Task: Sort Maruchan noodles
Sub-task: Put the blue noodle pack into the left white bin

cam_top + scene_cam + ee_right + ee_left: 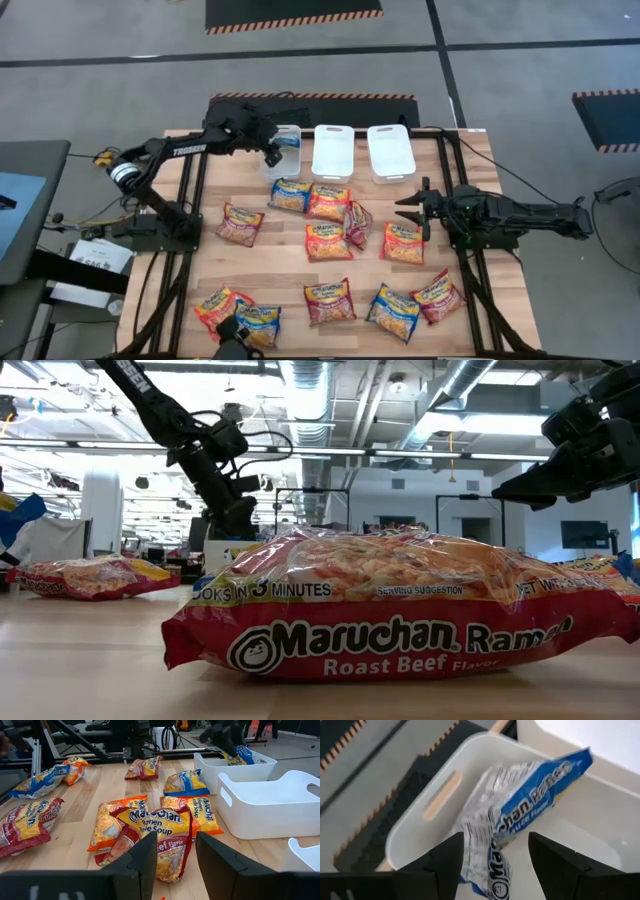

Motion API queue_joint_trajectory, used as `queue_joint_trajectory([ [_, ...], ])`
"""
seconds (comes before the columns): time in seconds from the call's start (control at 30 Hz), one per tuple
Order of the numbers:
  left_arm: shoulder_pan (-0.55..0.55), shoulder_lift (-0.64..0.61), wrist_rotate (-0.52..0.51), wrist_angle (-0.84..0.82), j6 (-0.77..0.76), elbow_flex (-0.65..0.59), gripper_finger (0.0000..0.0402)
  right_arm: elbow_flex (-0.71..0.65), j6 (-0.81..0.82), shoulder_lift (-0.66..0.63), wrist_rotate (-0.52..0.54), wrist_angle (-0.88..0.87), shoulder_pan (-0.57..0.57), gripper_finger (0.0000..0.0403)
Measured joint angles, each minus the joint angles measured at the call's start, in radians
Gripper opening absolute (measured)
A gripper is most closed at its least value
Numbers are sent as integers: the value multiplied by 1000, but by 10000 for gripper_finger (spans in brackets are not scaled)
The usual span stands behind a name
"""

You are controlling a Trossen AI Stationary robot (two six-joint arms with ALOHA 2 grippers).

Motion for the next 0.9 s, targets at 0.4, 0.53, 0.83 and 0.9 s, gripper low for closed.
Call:
queue_joint_trajectory([
  [0.4, 37, 14, -124, 135, -23, 0, 208, 0, 0, 0, 0, 0, 0, 159],
  [0.53, 72, 28, -132, 143, -47, 1, 208, 0, 0, 0, 0, 0, 0, 159],
  [0.83, 108, 59, -105, 138, -131, 1, 208, 0, 0, 0, 0, 0, 0, 159],
  [0.9, 107, 45, -104, 138, -131, 1, 208, 0, 0, 0, 0, 0, 0, 159],
])
